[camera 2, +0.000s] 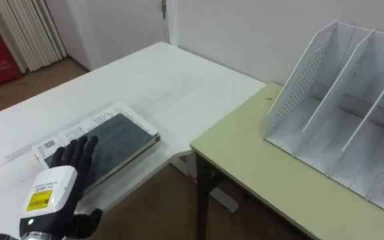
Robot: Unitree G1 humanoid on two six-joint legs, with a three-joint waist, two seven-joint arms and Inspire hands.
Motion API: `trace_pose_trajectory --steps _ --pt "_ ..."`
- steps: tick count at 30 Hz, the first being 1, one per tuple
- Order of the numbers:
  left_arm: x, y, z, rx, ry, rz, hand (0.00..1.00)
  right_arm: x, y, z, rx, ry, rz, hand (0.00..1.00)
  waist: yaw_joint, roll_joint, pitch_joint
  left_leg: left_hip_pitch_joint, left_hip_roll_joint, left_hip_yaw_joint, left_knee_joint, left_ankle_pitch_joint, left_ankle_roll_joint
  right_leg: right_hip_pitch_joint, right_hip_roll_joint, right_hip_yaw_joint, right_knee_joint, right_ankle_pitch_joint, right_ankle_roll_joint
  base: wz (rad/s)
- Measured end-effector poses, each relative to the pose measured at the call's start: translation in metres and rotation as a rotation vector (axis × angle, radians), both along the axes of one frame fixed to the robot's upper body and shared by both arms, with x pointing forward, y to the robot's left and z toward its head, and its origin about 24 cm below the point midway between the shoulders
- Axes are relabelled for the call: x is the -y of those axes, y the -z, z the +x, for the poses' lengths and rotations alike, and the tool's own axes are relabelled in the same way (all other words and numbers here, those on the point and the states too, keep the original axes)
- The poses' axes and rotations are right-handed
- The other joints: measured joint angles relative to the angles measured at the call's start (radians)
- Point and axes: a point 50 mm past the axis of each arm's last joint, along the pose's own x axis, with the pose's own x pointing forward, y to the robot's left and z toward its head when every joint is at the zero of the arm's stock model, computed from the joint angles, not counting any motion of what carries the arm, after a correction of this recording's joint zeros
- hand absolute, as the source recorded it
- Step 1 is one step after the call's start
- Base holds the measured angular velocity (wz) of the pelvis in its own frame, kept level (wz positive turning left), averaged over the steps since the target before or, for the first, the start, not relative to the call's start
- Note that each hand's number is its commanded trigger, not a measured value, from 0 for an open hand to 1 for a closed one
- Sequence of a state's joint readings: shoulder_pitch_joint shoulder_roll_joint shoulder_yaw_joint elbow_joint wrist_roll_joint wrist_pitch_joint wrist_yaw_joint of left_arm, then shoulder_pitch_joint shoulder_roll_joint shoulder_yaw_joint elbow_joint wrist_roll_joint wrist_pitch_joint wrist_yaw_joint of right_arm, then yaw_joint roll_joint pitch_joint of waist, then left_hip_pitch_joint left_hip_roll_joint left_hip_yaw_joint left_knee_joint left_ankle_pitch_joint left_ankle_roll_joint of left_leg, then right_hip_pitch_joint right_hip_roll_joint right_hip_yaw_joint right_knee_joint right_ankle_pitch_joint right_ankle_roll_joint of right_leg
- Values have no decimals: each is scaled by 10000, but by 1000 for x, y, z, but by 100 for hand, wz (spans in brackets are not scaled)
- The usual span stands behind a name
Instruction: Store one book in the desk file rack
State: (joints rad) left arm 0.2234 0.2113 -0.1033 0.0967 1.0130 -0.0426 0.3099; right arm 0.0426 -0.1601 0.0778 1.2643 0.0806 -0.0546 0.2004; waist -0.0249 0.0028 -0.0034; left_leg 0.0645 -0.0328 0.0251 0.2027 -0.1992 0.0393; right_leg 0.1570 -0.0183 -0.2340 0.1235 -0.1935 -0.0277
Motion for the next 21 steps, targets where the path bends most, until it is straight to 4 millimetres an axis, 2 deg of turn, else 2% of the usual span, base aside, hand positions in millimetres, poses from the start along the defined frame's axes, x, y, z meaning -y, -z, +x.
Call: trace_pose_trajectory --steps 5,11,12,13,14,15,16,17,21 --pt "3 13 -11 -940 -50 -37 0 1 0 -1 -52 65 50 0 3 -12 -8 15 -3 2 6 1 -1 -3 23 147 -34 2 -4 1" --pt "2 13 -11 -1038 -108 -25 0 1 -1 -2 -7 123 63 0 -28 -18 -28 25 -4 7 18 2 0 12 25 175 -23 2 -4 0" --pt "2 13 -11 -1051 -112 -22 6 1 -1 -2 -4 127 55 0 -34 -18 -28 26 -4 7 19 2 0 13 25 177 -22 2 -4 0" --pt "2 13 -11 -1071 -123 -19 17 1 -1 -2 -3 110 43 0 -42 -18 -28 36 -4 8 20 2 0 13 26 183 -19 2 -4 0" --pt "1 13 -11 -1084 -128 -16 44 1 -1 -2 -1 87 33 0 -45 -19 -29 42 -4 10 21 2 0 15 26 191 -16 2 -4 0" --pt "1 13 -11 -1092 -131 -16 60 1 -1 -1 2 65 28 0 -49 -20 -30 49 -3 14 20 2 0 16 26 195 -13 2 -4 0" --pt "1 14 -11 -1109 -136 -16 68 1 -1 -1 12 33 20 0 -48 -22 -30 71 -1 22 17 3 1 20 27 220 5 2 -5 -3" --pt "1 14 -11 -1099 -162 -23 100 1 -1 -1 15 21 18 0 -44 -23 -30 98 1 29 9 4 2 27 28 265 26 1 -7 -4" --pt "-3 4 -2 -416 -409 -1 100 2 -1 -1 2 3 10 0 -14 -25 -30 151 -4 11 3 10 13 35 25 347 95 -5 -9 -2"
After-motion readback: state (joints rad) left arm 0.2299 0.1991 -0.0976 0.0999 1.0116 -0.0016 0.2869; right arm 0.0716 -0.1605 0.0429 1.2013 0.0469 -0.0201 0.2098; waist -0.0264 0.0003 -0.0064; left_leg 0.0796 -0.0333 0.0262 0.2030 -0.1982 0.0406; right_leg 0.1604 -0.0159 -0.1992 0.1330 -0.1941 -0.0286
